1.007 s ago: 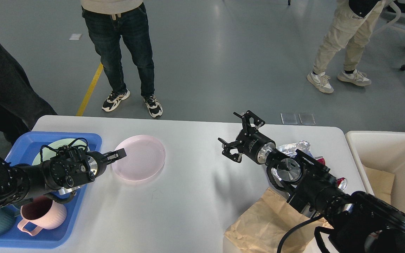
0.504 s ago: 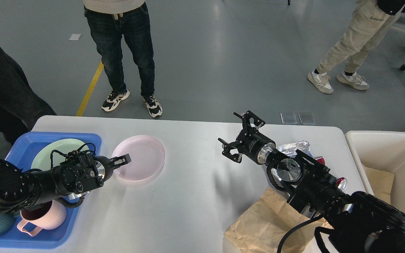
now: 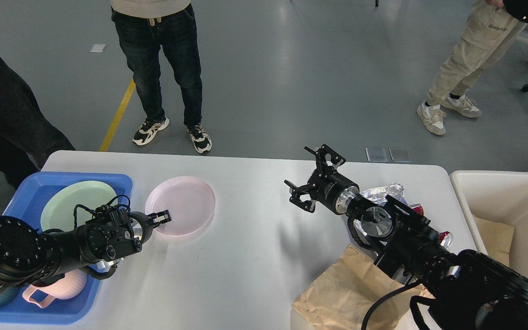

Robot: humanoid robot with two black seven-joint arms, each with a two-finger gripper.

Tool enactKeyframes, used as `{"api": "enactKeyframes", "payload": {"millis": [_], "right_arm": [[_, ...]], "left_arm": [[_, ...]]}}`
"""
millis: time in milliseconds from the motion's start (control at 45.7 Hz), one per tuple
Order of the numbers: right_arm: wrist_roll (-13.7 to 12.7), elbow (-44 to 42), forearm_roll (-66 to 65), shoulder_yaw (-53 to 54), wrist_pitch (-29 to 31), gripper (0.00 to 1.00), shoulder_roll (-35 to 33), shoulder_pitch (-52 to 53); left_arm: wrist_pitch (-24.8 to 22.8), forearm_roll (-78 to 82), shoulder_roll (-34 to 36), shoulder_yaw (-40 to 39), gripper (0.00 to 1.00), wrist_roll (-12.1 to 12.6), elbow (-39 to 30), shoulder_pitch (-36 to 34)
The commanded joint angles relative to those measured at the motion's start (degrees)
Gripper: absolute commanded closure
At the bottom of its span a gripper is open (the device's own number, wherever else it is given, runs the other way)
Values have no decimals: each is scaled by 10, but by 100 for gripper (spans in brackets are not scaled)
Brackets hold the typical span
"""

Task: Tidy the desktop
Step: 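Grasp the edge of the pink plate with the left gripper, then lift the pink plate and lower it onto the green plate in the tray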

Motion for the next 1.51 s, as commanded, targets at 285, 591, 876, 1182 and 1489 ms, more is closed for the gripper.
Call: {"api": "enactKeyframes", "payload": {"millis": [285,591,876,1182,1489], "right_arm": [[0,0,0,0,0,0,0,0],[0,0,0,0,0,0,0,1],[0,0,0,0,0,0,0,1],[0,0,0,0,0,0,0,0],[0,0,0,0,0,0,0,0]], "left_arm": [[-2,9,0,1,65,1,0,1],[-4,10,0,1,88,-2,0,1],[-5,18,3,0,100,-11,-6,-3],[-4,21,19,-1,100,-27,-65,-40],[25,27,129,-1,100,-30,-288,-169]]}}
